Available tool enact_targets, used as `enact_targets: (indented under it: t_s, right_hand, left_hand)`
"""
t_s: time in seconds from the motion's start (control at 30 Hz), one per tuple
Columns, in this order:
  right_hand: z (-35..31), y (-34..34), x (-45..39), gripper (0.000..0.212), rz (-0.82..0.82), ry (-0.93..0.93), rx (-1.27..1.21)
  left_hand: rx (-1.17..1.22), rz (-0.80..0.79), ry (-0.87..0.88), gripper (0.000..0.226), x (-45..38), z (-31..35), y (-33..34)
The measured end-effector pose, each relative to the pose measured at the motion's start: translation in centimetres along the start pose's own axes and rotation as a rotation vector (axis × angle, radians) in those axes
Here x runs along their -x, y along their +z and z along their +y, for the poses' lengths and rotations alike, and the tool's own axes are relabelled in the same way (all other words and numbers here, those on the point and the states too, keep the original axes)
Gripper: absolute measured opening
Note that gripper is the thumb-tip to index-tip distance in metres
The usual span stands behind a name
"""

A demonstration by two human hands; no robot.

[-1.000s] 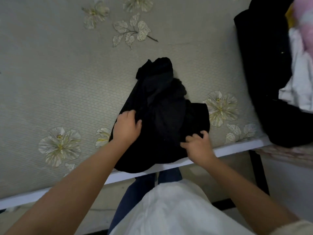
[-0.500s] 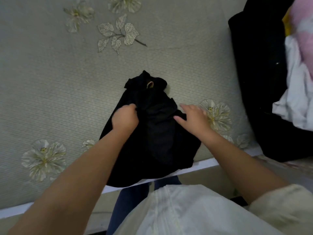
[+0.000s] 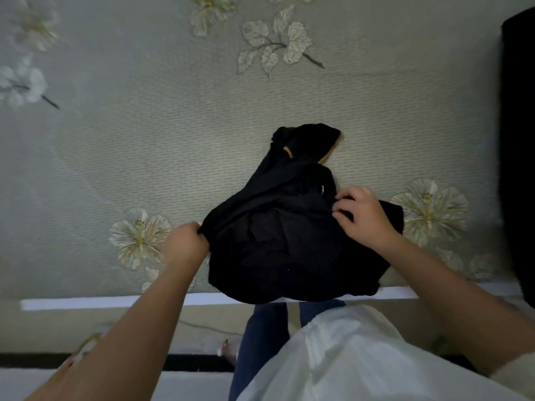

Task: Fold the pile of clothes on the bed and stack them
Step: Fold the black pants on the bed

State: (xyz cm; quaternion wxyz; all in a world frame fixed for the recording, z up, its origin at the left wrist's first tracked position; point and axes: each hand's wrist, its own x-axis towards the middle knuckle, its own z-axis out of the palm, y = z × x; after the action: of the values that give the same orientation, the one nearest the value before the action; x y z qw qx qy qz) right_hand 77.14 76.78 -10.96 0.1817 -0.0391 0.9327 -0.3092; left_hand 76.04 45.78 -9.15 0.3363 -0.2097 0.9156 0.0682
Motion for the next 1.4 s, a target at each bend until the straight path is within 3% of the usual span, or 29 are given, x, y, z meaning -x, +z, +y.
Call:
enact_targets:
  t_s: [0.1, 0.17, 0.23, 0.3, 0.4, 0.5, 0.63, 0.7, 0.83, 0.93, 1.03, 1.17, 1.3, 1.4]
  right_hand:
    - [-0.2, -2.5, 1.7, 0.009, -0.332, 0.079, -0.290]
    - [0.8, -3.7, 2.7, 0.020, -0.533, 0.134, -0.200]
    - [2.0, -4.6, 3.4, 0.018, -0.510, 0.128, -0.019]
    - [2.2, -5.6, 3.7, 0.005, -0.422, 0.140, 0.017]
    - [2.0, -6.0, 4.1, 0.007, -0.423, 0.071, 0.046]
    - [1.5, -5.5, 4.8, 0.004, -0.571, 0.060, -0.035]
    - [2.0, -4.7, 5.2, 0.009, -0.791, 0.208, -0.030]
    - [2.5, -4.9, 4.4, 0.010, -0.673, 0.274, -0.047]
    - [1.6, -4.8, -1.1, 0.023, -0.206, 0.283, -0.088]
    - [-0.9, -3.1, -7.6, 0.055, -0.130, 0.198, -0.043]
    - [-3.9, -0.4, -12.7, 0.074, -0.161, 0.162, 0.103]
    - [-3.9, -0.1, -15.4, 0.036, -0.113, 0.118, 0.130]
    - [-0.1, -6.1, -14.6, 0.028, 0.018, 0.086, -0.095]
    - [2.5, -11.0, -11.9, 0.025, 0.083, 0.078, -0.112]
  left_hand:
    - [0.055, 0.004, 0.068, 0.020, -0.6, 1.0, 0.1]
    - [0.120, 0.030, 0.150, 0.030, -1.1, 1.9, -0.2]
    - [0.154, 0.069, 0.243, 0.032, -1.3, 3.3, -0.6]
    - [0.132, 0.102, 0.377, 0.031, -1.4, 5.1, -0.4]
    - [0.078, 0.085, 0.582, 0.044, -1.4, 8.3, 0.5]
    - [-0.051, -0.028, 0.654, 0.054, -1.9, 11.4, 1.3]
    - [-0.297, -0.379, 0.706, 0.033, -1.9, 12.1, 2.0]
    - [-0.236, -0.520, 0.715, 0.031, -1.5, 11.2, 1.8]
    - [-0.250, -0.652, 0.693, 0.036, -0.7, 8.5, 0.9]
    - [-0.256, -0.708, 0.709, 0.039, 0.2, 6.9, 0.7]
    - [-0.057, -0.501, 0.687, 0.033, 0.4, 6.2, 0.2]
    - [0.193, -0.132, 0.520, 0.026, -0.3, 7.1, -0.5]
    - [0.114, -0.047, 0.440, 0.050, -2.0, 10.1, 0.3]
    - [-0.061, -0.084, 0.346, 0.039, -2.8, 12.7, 1.9]
